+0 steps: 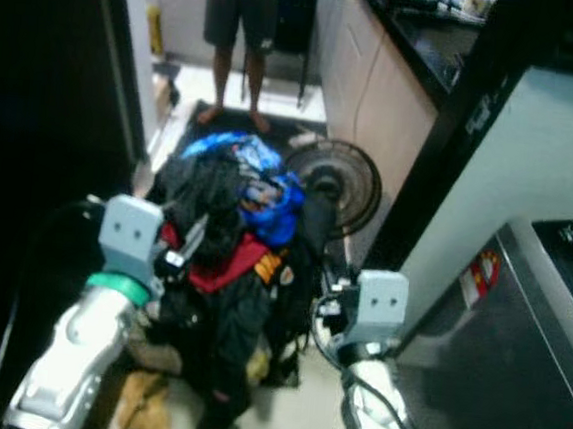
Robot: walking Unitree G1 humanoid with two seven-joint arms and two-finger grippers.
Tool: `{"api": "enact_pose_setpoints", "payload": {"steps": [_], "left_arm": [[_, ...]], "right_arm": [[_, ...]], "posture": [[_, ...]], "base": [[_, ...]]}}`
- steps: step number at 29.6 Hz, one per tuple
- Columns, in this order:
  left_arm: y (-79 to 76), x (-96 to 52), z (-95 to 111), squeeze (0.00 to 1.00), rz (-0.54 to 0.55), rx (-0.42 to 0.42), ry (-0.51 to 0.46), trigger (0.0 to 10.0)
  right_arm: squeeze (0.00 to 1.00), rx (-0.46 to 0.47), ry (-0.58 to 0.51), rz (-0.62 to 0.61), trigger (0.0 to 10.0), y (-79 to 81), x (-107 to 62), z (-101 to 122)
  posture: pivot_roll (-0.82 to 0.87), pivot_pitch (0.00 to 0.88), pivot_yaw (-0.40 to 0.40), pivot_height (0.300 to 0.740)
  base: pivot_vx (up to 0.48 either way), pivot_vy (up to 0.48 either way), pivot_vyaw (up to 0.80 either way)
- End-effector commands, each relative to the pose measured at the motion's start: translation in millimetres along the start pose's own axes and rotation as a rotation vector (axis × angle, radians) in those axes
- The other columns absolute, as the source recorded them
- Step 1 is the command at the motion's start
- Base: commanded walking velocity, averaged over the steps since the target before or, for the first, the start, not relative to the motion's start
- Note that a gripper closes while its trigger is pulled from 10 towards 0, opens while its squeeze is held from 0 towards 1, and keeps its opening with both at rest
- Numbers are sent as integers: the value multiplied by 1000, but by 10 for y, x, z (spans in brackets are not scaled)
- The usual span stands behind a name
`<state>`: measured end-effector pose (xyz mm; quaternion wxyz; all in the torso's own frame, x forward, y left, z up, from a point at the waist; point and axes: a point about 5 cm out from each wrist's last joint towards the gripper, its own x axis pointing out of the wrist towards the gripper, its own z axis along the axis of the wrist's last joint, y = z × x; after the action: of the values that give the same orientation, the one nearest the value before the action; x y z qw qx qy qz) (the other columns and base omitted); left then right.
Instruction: Clothes washing
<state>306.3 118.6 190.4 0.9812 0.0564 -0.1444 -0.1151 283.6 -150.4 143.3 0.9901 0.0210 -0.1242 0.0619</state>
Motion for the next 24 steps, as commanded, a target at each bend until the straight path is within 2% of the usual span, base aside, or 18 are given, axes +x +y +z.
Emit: {"api": "enact_pose_setpoints", "payload": {"steps": [1,2,4,5,6,8,10,16,20,24], "left_arm": [[76,56,144,0,18,-3,-46,10000],[116,84,211,0,26,3,-68,10000],[116,84,211,0,26,3,-68,10000],[145,113,280,0,27,8,-91,10000],[145,113,280,0,27,8,-91,10000],[173,156,378,0,23,10,-118,10000],[161,163,389,0,9,8,-119,10000],[114,140,322,0,-9,-12,-87,10000],[124,146,239,0,-7,-41,-25,10000],[107,146,184,0,-67,-148,45,10000]], "right_arm": [[0,-28,-47,6,10000,-11,73,145],[0,-40,-76,6,10000,-25,114,226],[0,-40,-76,6,10000,-25,114,226],[0,-56,-107,9,10000,-45,160,319],[0,-56,-107,9,10000,-45,160,319],[0,-74,-157,16,10000,-80,238,473],[0,-77,-169,16,10000,-94,264,519],[0,-72,-156,10,10000,-120,269,496],[0,-79,-128,10,10000,-120,254,432],[0,-93,-116,15,10000,-126,258,420]], "posture": [[-87,41,4,740],[-87,41,4,740],[-87,41,4,740],[-84,38,4,740],[-84,38,4,740],[-83,37,4,740],[-83,37,5,740],[-83,36,6,740],[-81,40,8,740],[-81,40,9,740]], "base": [[469,0,0],[469,0,0],[469,0,0],[465,0,0],[465,0,0],[439,0,0],[413,0,0],[392,0,0],[146,0,0],[0,0,0]]}}
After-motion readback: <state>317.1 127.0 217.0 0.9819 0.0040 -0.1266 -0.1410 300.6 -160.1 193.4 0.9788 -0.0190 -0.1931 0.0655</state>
